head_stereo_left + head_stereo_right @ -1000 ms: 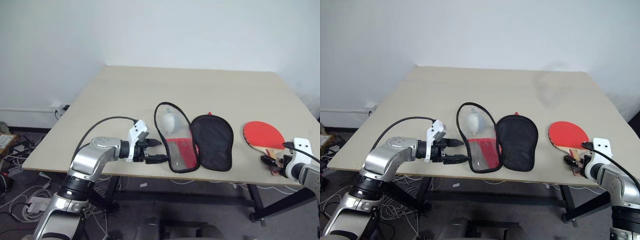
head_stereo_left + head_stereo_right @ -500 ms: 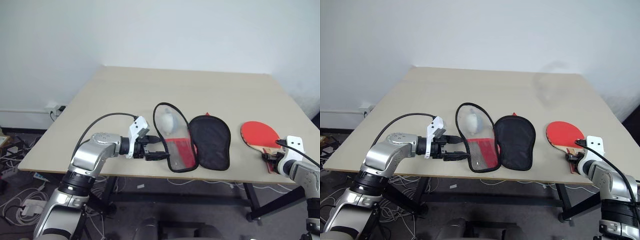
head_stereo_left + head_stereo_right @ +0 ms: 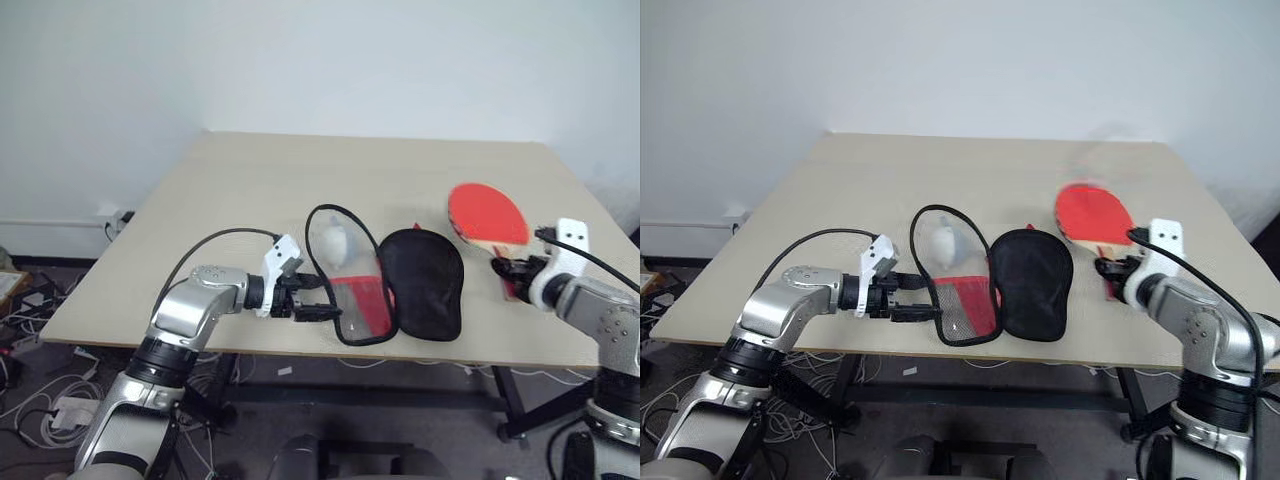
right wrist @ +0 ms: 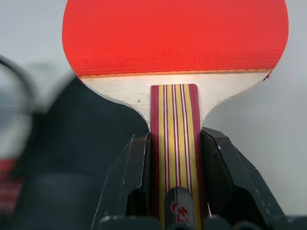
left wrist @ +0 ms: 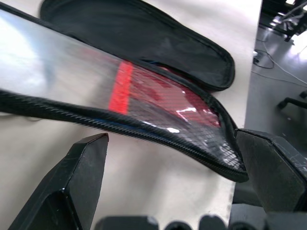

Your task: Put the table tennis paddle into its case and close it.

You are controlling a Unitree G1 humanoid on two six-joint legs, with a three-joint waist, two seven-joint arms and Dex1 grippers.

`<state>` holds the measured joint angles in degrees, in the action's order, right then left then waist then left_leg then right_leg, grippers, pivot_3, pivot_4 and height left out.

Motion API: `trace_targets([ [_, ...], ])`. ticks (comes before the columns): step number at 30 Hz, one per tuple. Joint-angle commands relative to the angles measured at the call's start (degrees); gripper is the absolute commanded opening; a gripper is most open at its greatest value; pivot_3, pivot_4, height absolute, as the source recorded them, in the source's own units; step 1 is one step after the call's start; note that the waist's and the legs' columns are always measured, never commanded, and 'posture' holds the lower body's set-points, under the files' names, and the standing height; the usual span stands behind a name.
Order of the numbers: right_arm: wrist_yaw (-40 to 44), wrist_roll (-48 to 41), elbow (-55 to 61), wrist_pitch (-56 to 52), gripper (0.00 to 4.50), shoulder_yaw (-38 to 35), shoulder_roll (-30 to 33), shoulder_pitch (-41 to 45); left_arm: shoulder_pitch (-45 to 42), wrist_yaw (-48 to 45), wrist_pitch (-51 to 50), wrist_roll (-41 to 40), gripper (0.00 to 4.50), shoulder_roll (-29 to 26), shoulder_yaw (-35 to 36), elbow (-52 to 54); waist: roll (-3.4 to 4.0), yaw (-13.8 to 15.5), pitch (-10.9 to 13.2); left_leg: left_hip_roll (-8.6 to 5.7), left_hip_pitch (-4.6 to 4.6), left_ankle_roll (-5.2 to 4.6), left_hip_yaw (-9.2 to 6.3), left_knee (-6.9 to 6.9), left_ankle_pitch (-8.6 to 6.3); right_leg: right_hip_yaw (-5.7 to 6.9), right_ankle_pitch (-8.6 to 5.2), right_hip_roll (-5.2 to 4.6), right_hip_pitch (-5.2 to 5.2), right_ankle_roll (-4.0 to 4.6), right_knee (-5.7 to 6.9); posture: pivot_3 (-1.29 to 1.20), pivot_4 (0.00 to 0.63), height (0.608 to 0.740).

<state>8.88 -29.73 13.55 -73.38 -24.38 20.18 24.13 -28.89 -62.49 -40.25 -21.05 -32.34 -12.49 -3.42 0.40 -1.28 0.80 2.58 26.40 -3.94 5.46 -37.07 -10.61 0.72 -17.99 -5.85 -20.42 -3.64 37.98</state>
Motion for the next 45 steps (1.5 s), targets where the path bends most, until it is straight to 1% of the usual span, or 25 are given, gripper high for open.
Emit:
trace_targets([
  [1, -6.1, -1.1, 3.5, -5.2, 1.12, -2.8, -7.5, 3.9, -2.0, -0.5, 1.2, 0.3, 4.50, 0.1, 0.1, 0.2, 0.00, 0.3, 0.0, -0.02, 0.04, 0.02, 0.00, -0.01, 0.01, 0.01, 0.00, -0.01, -0.01, 0.00, 0.00, 0.00, 0.000, 0.715],
  [3, -8.5, -0.4, 4.0, -6.4, 1.12, -2.6, -11.8, 4.3, -2.2, -0.6, 1.5, 0.4, 4.50, 0.2, -0.1, -0.1, 0.01, 0.4, 0.0, -0.04, 0.11, 0.04, 0.02, -0.01, 0.02, 0.06, 0.00, -0.02, -0.03, 0.00, 0.01, 0.00, 0.000, 0.715],
  [6, -10.4, 0.7, 5.7, -6.6, 1.12, -0.5, -16.1, 2.8, -2.3, -0.8, 1.9, 0.7, 4.50, 0.4, -0.3, -0.4, 0.02, 0.6, 0.0, -0.07, 0.14, 0.06, 0.09, -0.01, 0.02, 0.10, 0.00, -0.04, -0.05, 0.00, 0.01, 0.00, 0.000, 0.715],
  [11, -12.2, 1.4, 7.1, -7.8, 1.12, -0.5, -19.0, 0.6, -2.5, -0.6, 2.2, 1.0, 4.50, 0.9, -0.2, -0.7, 0.02, 0.5, 0.0, -0.07, 0.14, 0.19, 0.13, 0.02, -0.02, 0.15, 0.00, -0.03, -0.06, 0.00, 0.01, 0.00, 0.000, 0.715],
  [18, -12.8, 3.3, 7.7, -6.8, 1.12, 0.4, -18.1, -2.7, -3.4, -0.8, 3.0, 1.5, 4.50, 1.1, -0.2, -1.8, 0.03, 0.3, 0.0, -0.07, 0.12, 0.35, 0.11, 0.06, -0.04, 0.19, 0.00, -0.02, -0.06, 0.00, 0.01, 0.00, 0.000, 0.715],
  [31, -13.2, 5.4, 6.9, -3.6, 1.12, 2.8, -15.7, -4.7, -3.8, -1.5, 4.1, 2.6, 4.50, 1.6, -0.4, -3.2, 0.03, 0.4, 0.0, -0.10, 0.12, 0.34, 0.09, 0.06, -0.04, 0.22, 0.00, -0.03, -0.03, 0.00, -0.01, 0.00, 0.000, 0.715],
  [34, -12.9, 6.0, 6.6, -2.8, 1.12, 4.4, -15.3, -5.3, -3.7, -1.6, 4.2, 2.6, 4.50, 1.6, -0.2, -3.3, 0.03, 0.4, 0.0, -0.10, 0.12, 0.34, 0.09, 0.06, -0.04, 0.22, 0.00, -0.03, -0.03, 0.00, -0.01, 0.00, 0.000, 0.715],
  [36, -12.7, 6.6, 6.9, -2.3, 1.86, 5.8, -15.1, -5.7, -3.6, -1.7, 4.2, 2.5, 4.50, 1.5, -0.2, -3.2, 0.03, 0.4, 0.0, -0.10, 0.12, 0.34, 0.09, 0.06, -0.04, 0.21, 0.00, -0.03, -0.04, 0.00, -0.01, 0.00, 0.000, 0.715],
  [37, -12.8, 6.9, 6.9, -2.1, 2.16, 6.1, -15.2, -5.8, -3.6, -1.7, 4.2, 2.6, 4.50, 1.5, -0.2, -3.1, 0.03, 0.3, 0.0, -0.10, 0.12, 0.34, 0.09, 0.06, -0.04, 0.22, 0.00, -0.02, -0.03, 0.00, -0.01, 0.00, 0.000, 0.715],
  [43, -11.6, 7.7, 7.5, -0.8, 4.26, 7.0, -14.8, -6.3, -4.1, -1.9, 4.4, 2.7, 4.50, 1.5, -0.4, -3.6, 0.03, 0.1, 0.0, -0.06, 0.10, 0.34, 0.09, 0.10, -0.04, 0.20, 0.00, 0.00, -0.05, 0.00, -0.01, 0.00, 0.000, 0.715],
  [44, -11.2, 7.6, 8.0, -0.3, 4.46, 7.1, -14.6, -6.4, -4.2, -2.0, 4.5, 2.8, 4.50, 1.5, -0.4, -3.7, 0.03, 0.2, 0.0, -0.06, 0.10, 0.32, 0.09, 0.10, -0.02, 0.20, 0.00, 0.00, -0.05, 0.00, -0.01, 0.00, 0.000, 0.715],
  [45, -10.4, 7.0, 9.2, 1.3, 4.46, 7.0, -14.6, -6.2, -4.3, -2.1, 4.6, 2.8, 4.50, 1.6, -0.5, -3.9, 0.03, 0.2, 0.0, -0.07, 0.11, 0.32, 0.09, 0.10, -0.02, 0.21, 0.00, -0.01, -0.05, 0.00, -0.01, 0.00, 0.000, 0.715],
])
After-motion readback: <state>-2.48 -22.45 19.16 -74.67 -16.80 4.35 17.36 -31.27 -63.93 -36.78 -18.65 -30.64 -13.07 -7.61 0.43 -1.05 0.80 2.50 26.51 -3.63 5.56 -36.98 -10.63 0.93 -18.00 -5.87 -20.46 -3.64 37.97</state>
